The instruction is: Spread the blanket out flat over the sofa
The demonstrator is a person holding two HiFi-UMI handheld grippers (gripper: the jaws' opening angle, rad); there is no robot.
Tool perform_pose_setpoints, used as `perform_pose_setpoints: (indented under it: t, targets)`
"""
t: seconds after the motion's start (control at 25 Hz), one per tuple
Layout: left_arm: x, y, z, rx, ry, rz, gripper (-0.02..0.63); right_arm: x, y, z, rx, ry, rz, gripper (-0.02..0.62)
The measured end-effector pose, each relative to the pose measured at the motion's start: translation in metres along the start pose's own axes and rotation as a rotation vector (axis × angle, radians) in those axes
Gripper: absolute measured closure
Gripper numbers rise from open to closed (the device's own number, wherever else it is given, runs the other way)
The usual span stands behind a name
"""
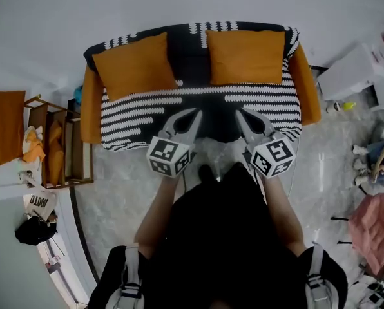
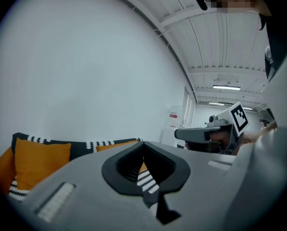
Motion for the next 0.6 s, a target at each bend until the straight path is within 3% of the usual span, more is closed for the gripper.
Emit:
perform_pose_setpoints:
  t: [0.16, 0.6]
  targets:
    - [-0.014, 0.005, 0.006, 0.011, -0.002, 0.018, 0.595, -0.01, -0.001, -0.001, -0.021, 0.024, 0.016, 0.594]
    - [-0.028, 0.008, 0.02, 0.032, 0.003, 0.034, 0.595, -0.017, -0.004, -0.013, -0.038, -0.038, 0.01, 0.595]
Point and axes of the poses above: the fingertips, and each gripper's own axes: y forward along the fingers, z to its right, x out of its underside, the point moved 1 cm from there along -y, backward along the fingers, and after that the axes turned 9 degrees about y, right-handed, at the moved point
